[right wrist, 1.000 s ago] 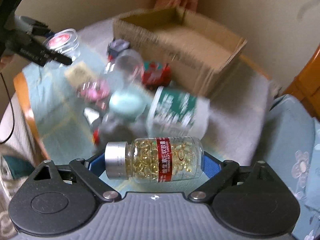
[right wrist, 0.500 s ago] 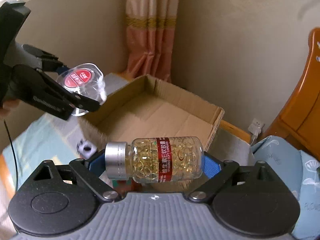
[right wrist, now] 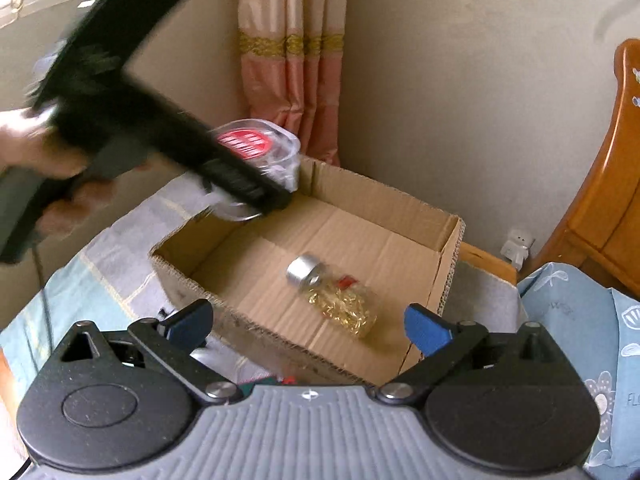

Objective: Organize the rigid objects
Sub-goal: 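Carry both held items into the cardboard box and open both tools, then move left tool toward pink keychain while right tool moves toward black paddle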

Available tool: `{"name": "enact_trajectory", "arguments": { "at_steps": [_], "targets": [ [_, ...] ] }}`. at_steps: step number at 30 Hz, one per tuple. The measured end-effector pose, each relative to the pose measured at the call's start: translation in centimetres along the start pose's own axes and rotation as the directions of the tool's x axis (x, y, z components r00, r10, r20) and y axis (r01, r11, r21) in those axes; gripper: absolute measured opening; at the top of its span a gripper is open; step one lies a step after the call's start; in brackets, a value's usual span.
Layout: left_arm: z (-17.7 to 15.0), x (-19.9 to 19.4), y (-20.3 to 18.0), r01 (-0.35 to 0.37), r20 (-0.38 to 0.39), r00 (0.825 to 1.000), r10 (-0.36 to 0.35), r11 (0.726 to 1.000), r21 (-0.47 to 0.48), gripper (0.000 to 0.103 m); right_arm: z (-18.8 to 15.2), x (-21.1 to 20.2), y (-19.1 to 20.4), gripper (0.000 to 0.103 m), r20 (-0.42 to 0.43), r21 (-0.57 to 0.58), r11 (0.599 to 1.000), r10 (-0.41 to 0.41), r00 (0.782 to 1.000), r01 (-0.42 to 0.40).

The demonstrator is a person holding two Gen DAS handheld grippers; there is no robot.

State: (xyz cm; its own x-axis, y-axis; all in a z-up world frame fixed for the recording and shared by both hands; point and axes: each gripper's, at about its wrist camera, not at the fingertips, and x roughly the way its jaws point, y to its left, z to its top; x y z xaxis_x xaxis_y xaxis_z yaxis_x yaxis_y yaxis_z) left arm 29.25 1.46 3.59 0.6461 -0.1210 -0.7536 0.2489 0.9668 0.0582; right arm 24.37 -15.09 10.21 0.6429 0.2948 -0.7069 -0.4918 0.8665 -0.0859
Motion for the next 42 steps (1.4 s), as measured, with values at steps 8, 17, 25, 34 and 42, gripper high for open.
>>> {"name": "enact_trajectory", "arguments": {
  "at_steps": [8,17,25,34,42],
  "targets": [
    [0.7,1.3,-0.1,0.001,0.006,1.0,-0.001,1.0,-0.018,0.097,-1.3,-2.6,2.0,0.103,0.012,-0.046,0.999,-0.005,1.0,0.006],
    [-0.7,-0.4,-0.5,0.004,0.042,0.999,-0.004,1.0,0.008,0.097,-2.4,-3.7,3.7,0.103,0.024,-0.047,0.998,0.034,0.999,-0.033],
    [-3.3,-3.3,-1.4,0.008,0.087,0.996,-0.013,0.998,0.058,0.097,-4.2,-3.5,4.5,0.103,0.0,0.012,0.999,0.041,0.999,-0.041],
    [-7.2,-6.4,-0.9,0.013,0.127,0.992,-0.017,0.999,0.036,0.098,-6.5,-4.1,4.0,0.103,0.016,0.102,0.994,-0.029,0.999,0.027],
    [-11.5,-7.6,0.4,-0.023,0.166,0.986,0.024,1.0,-0.009,0.102,-9.8,-5.0,3.6,0.103,0.034,0.104,0.992,-0.068,0.997,0.064]
  ]
}}
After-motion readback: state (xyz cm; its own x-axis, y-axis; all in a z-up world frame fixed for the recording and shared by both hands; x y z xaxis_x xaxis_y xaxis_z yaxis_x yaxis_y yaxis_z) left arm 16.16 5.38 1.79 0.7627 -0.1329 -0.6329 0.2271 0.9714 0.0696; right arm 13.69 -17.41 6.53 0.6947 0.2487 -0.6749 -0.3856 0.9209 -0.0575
